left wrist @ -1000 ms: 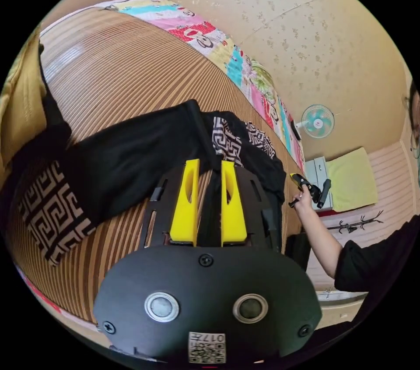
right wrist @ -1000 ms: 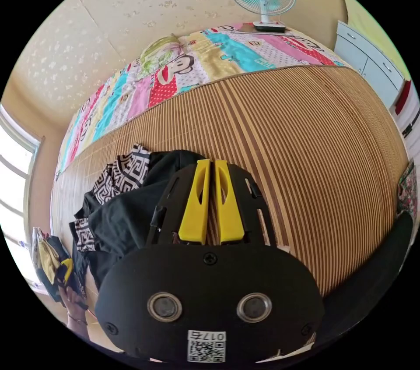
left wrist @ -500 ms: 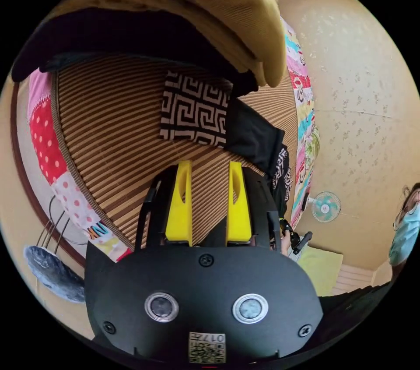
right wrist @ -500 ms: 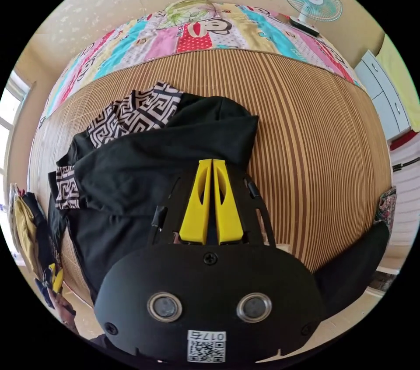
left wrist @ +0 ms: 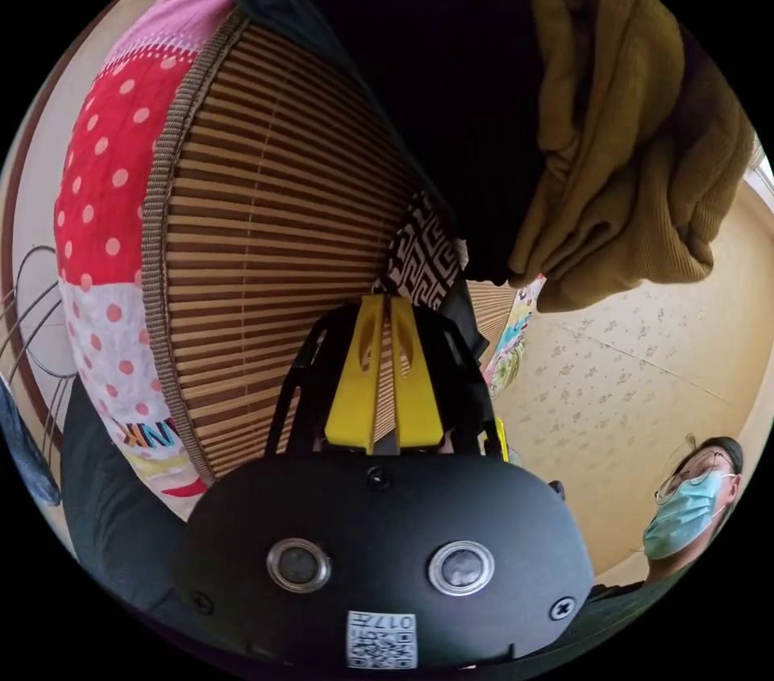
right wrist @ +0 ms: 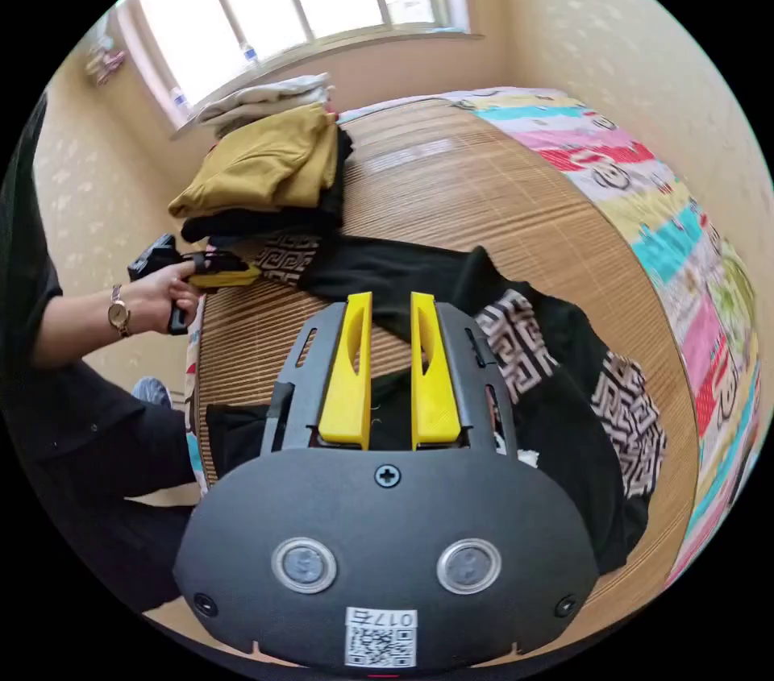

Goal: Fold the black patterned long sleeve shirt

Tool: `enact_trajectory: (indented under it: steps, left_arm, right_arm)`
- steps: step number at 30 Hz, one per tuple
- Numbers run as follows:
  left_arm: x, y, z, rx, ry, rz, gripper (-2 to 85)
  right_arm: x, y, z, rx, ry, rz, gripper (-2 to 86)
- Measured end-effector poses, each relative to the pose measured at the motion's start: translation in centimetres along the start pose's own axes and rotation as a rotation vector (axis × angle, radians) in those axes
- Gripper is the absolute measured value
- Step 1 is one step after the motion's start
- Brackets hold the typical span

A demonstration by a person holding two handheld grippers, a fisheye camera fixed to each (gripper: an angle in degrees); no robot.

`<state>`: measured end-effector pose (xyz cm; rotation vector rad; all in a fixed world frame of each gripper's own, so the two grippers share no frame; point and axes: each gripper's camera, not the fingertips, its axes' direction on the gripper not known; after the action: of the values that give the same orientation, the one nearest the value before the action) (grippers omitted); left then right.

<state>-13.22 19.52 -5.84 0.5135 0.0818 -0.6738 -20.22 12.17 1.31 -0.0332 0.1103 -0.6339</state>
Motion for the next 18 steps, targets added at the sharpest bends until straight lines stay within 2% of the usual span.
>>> enact_trajectory:
  steps: [2,4,8,12,15,17,18]
  left_arm:
    - [1.1,0.7,-0.9,0.001,-0.013,0.082,-0.8]
    - [2.2,1.3,-1.7,-0.003,-0.046,0.157,-0.8]
    - [4.5,3.1,-2.8,-0.034,-0.091,0.317,-0.6]
    - [7.4,5.9,-4.3,-0.05,-0.129,0.518,0.5]
    - [10.3,9.5,-5.8,-0.053,-0.044,0.71,2.5]
    - [12.4,11.9,-6.1,-0.059,-0.005,0.798,4.0]
    - [13.7,13.5,-6.3,-0.055,0.05,0.849,5.5]
  right_arm:
    - [-5.2,-2.5,3.4,-0.028,-0.008,-0.259,4.3]
    - [-8.0,-3.8,5.9,-0.027,-0.001,-0.386,5.0]
    - [-11.4,-6.0,9.6,0.02,0.044,-0.504,6.0]
    - [-9.9,-6.7,9.1,0.082,-0.066,-0.39,4.4]
    - [-4.8,-6.6,6.1,0.138,-0.341,-0.199,1.0]
    - [0.4,-5.7,2.8,0.288,-0.586,-0.037,0.0]
    - [1.7,-5.4,1.8,0.337,-0.634,-0.009,-0.1]
